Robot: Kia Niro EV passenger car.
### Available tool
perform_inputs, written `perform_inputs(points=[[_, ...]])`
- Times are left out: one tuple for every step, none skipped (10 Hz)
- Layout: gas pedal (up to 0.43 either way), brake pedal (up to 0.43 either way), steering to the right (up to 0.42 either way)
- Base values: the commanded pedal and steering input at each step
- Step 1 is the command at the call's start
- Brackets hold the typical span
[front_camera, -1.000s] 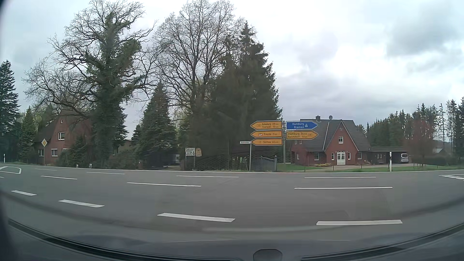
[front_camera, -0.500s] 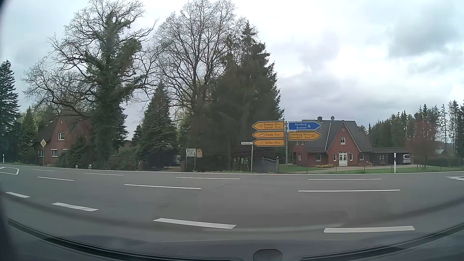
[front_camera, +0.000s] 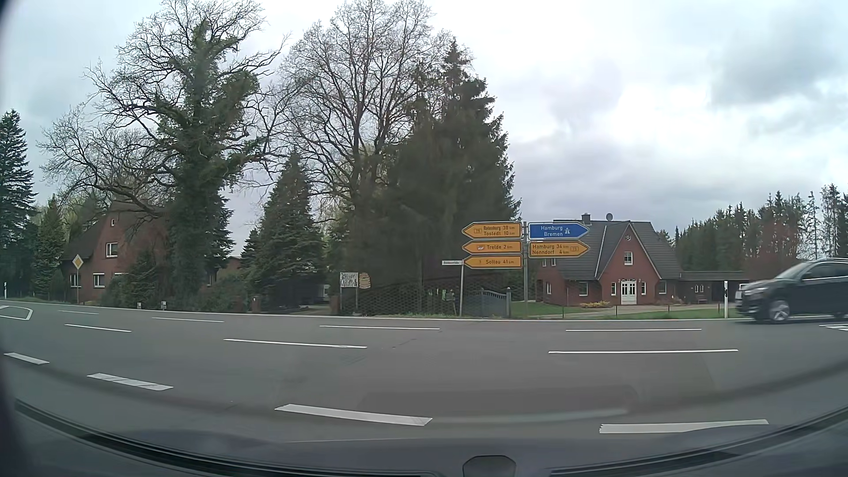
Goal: Follow the waypoints while adhering to traffic rules and regulations
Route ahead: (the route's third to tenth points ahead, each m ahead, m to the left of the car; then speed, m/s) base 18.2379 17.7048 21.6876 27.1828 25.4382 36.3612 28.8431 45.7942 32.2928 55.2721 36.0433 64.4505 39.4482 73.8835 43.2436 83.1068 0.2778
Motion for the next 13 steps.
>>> perform_inputs(points=[[0.0,0.152,-0.033],[0.0,0.152,-0.033],[0.0,0.152,-0.033],[0.0,0.152,-0.034],[0.0,0.159,-0.039],[0.0,0.183,-0.044],[0.0,0.201,-0.047],[0.0,0.207,-0.046],[0.0,0.213,-0.046],[0.0,0.226,-0.046],[0.0,0.232,-0.046],[0.0,0.232,-0.046],[0.0,0.238,-0.046]])
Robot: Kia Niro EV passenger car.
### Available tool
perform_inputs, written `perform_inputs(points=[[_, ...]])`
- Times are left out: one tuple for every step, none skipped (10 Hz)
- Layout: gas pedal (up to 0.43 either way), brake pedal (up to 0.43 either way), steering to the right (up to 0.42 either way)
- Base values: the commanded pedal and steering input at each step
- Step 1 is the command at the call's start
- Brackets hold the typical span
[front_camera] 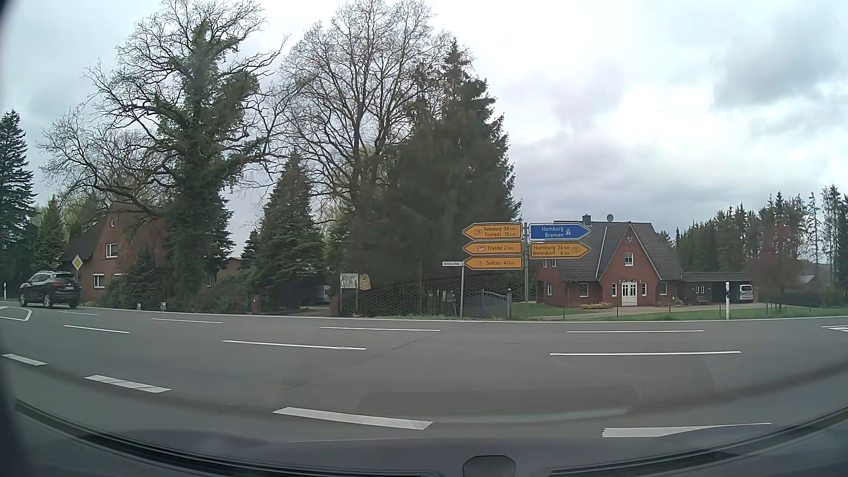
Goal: Follow the waypoints while adhering to traffic rules and regulations
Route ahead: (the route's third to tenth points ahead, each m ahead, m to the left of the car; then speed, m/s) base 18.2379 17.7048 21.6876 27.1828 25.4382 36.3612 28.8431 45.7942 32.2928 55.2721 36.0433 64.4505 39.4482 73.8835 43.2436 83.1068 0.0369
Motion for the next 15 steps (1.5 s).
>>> perform_inputs(points=[[0.0,0.238,-0.045],[0.0,0.238,-0.045],[0.0,0.238,-0.045],[0.0,0.238,-0.045],[0.0,0.238,-0.045],[0.0,0.238,-0.045],[0.0,0.238,-0.045],[0.0,0.244,-0.045],[0.0,0.244,-0.045],[0.0,0.244,-0.045],[0.0,0.244,-0.045],[0.0,0.244,-0.044],[0.0,0.244,-0.044],[0.0,0.244,-0.044],[0.0,0.244,-0.044]])
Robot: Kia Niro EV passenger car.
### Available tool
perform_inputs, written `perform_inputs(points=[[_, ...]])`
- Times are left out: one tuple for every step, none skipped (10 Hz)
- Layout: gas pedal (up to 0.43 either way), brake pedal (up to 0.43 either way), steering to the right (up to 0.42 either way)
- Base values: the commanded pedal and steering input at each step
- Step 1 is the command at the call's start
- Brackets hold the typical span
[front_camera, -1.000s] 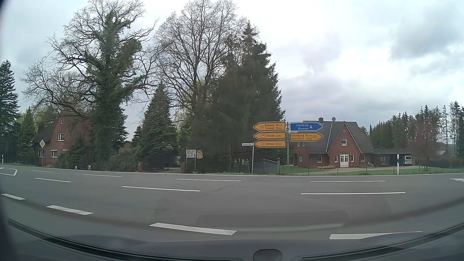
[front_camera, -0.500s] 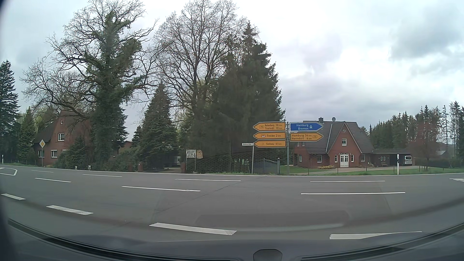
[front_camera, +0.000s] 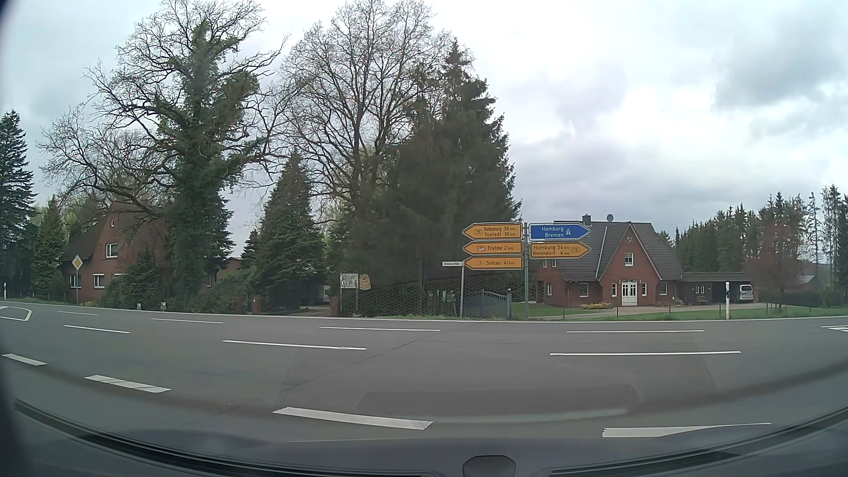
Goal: Follow the waypoints while adhering to traffic rules and regulations
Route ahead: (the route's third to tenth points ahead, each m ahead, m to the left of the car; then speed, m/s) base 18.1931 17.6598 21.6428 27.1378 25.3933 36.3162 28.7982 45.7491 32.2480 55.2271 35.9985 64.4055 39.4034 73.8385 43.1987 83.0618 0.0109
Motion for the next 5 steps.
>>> perform_inputs(points=[[0.0,0.25,-0.044],[0.0,0.25,-0.044],[0.0,0.244,-0.044],[0.0,0.244,-0.044],[0.0,0.244,-0.044]])
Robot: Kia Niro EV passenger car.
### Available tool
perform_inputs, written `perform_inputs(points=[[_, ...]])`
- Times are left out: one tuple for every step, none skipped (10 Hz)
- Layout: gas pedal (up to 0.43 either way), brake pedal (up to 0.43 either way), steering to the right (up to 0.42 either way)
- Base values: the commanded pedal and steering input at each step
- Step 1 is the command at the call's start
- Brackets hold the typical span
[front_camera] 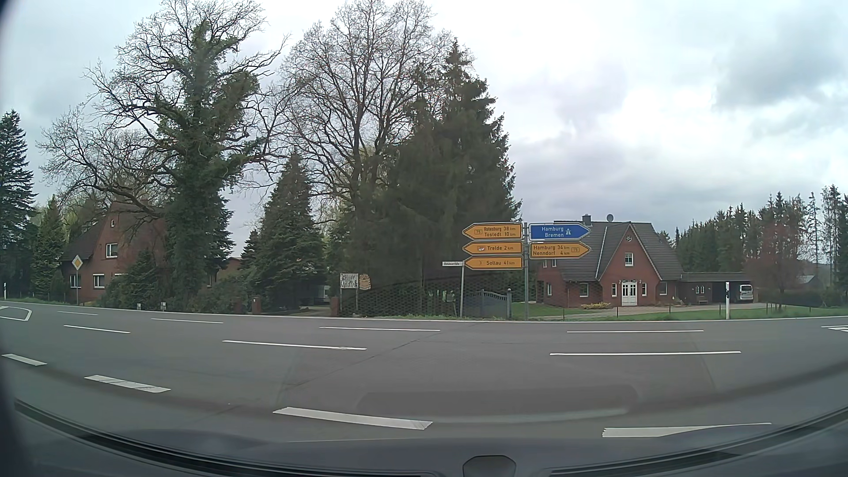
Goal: Follow the waypoints while adhering to traffic rules and regulations
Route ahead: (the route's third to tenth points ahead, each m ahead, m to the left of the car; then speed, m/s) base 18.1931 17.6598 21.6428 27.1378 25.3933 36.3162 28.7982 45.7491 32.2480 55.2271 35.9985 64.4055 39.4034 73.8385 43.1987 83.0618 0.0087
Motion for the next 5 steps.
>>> perform_inputs(points=[[0.0,0.25,-0.044],[0.0,0.25,-0.044],[0.0,0.25,-0.044],[0.0,0.25,-0.044],[0.0,0.25,-0.044]])
